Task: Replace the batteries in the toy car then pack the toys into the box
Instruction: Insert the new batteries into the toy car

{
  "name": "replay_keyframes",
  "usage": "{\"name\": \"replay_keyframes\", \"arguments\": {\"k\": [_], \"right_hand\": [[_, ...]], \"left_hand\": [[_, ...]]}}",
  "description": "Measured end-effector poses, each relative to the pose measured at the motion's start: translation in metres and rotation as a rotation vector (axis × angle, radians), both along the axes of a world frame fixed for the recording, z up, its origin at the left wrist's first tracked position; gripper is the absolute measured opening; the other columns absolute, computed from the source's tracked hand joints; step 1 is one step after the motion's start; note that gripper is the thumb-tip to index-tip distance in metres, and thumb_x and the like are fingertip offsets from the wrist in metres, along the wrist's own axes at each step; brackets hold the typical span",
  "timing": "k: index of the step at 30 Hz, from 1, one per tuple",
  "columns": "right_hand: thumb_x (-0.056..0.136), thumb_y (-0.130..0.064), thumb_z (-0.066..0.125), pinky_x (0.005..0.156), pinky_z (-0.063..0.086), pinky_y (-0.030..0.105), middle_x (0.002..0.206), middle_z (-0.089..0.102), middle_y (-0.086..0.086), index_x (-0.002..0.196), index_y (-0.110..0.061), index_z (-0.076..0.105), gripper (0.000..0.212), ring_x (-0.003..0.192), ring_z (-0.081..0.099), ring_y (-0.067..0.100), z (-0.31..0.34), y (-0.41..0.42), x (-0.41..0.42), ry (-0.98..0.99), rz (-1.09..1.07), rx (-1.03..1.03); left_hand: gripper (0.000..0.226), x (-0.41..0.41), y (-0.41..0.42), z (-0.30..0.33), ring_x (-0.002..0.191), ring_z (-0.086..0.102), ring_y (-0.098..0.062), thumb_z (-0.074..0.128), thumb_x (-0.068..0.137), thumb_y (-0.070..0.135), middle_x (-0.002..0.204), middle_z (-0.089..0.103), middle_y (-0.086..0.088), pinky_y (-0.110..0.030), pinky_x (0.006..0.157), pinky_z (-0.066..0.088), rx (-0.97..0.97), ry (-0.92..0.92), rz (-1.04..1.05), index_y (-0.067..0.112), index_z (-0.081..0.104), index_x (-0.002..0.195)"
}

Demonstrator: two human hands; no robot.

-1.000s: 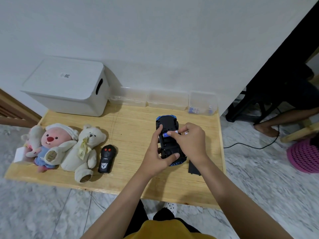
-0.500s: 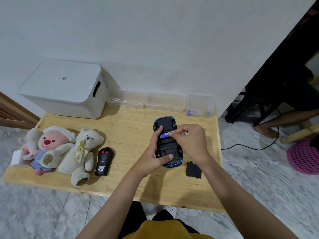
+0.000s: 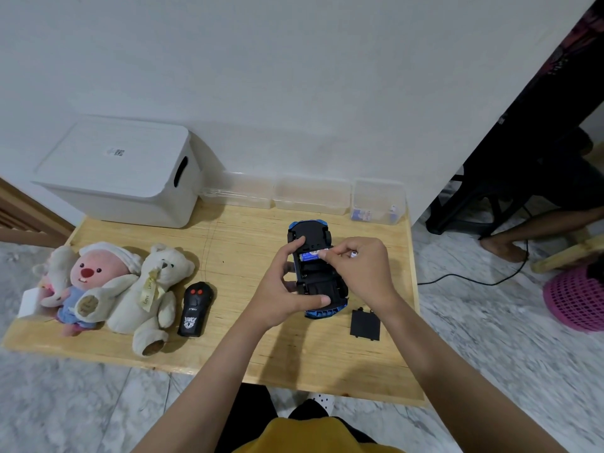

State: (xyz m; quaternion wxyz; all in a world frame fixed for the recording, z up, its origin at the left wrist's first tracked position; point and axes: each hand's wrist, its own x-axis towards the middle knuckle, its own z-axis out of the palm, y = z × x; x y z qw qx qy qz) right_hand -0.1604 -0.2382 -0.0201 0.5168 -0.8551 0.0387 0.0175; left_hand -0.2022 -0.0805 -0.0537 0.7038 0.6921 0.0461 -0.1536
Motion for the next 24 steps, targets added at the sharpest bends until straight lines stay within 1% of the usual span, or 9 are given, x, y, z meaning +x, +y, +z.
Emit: {"name": "replay_keyframes", "arguments": {"k": [3,7,9,11,14,19,22,24], "right_hand": [[0.073,-0.024,0.08,0.067,0.055,0.035,0.068,0.071,-0.005,0.065,-0.016,0.074,0.012,0.069,0.066,0.013,0.001,0.0,0.0,-0.006,0.003,-0.022],[0.071,-0.023,0.081,0.062,0.053,0.03,0.068,0.069,-0.004,0.063,-0.013,0.072,0.016,0.067,0.065,0.012,0.007,0.001,0.004,0.031,0.029,-0.051],[0.069,-0.022,0.082,0.062,0.051,0.028,0.068,0.068,-0.002,0.062,-0.01,0.07,0.018,0.067,0.064,0.014,0.009,0.0,0.006,0.067,0.052,-0.054],[0.068,-0.023,0.083,0.065,0.052,0.028,0.069,0.068,0.0,0.063,-0.01,0.07,0.019,0.069,0.064,0.014,0.011,0.0,0.009,0.097,0.07,-0.067],[0.069,-0.025,0.082,0.067,0.051,0.028,0.067,0.065,-0.002,0.064,-0.009,0.067,0.022,0.066,0.06,0.013,0.011,0.0,0.011,0.106,0.097,-0.084],[0.076,-0.036,0.076,0.051,0.041,0.015,0.055,0.053,-0.002,0.062,-0.01,0.057,0.035,0.047,0.047,0.002,0.013,-0.001,0.005,0.025,0.021,-0.042],[0.08,-0.037,0.071,0.049,0.036,0.02,0.05,0.045,-0.003,0.059,-0.012,0.049,0.04,0.044,0.04,0.005,0.012,0.002,0.004,-0.005,-0.016,-0.058],[0.083,-0.033,0.069,0.047,0.032,0.017,0.049,0.042,-0.005,0.057,-0.013,0.045,0.041,0.043,0.038,0.005,0.011,0.004,0.002,-0.02,-0.02,-0.099]], "left_hand": [[0.099,-0.002,-0.002,0.004,0.091,0.07,-0.027,0.088,0.054,0.012,0.122,0.053,-0.006,-0.043,0.078,0.059,0.028,-0.019,-0.001,0.046,0.038,0.133],[0.099,-0.006,-0.003,0.006,0.095,0.068,-0.019,0.087,0.056,0.011,0.121,0.054,0.001,-0.038,0.081,0.058,0.046,-0.047,-0.001,0.044,0.036,0.134],[0.099,-0.008,-0.003,0.007,0.097,0.068,-0.017,0.088,0.056,0.013,0.121,0.054,0.003,-0.037,0.082,0.058,0.057,-0.059,-0.006,0.045,0.035,0.134],[0.099,-0.009,-0.002,0.008,0.097,0.067,-0.018,0.087,0.057,0.013,0.122,0.054,0.003,-0.038,0.082,0.058,0.049,-0.058,-0.008,0.046,0.035,0.134],[0.099,-0.008,-0.002,0.01,0.096,0.068,-0.019,0.087,0.059,0.01,0.122,0.053,0.002,-0.038,0.081,0.058,0.049,-0.051,-0.008,0.046,0.034,0.135],[0.099,-0.006,-0.007,0.013,0.097,0.067,-0.021,0.087,0.058,0.013,0.12,0.054,0.001,-0.038,0.082,0.058,0.061,-0.067,-0.013,0.048,0.034,0.134],[0.098,-0.008,-0.013,0.013,0.098,0.066,-0.023,0.087,0.058,0.013,0.119,0.054,0.002,-0.04,0.083,0.058,0.07,-0.069,-0.029,0.049,0.035,0.133],[0.098,-0.01,-0.016,0.012,0.099,0.065,-0.021,0.088,0.059,0.013,0.118,0.055,0.003,-0.04,0.084,0.057,0.078,-0.078,-0.036,0.048,0.035,0.133]]}}
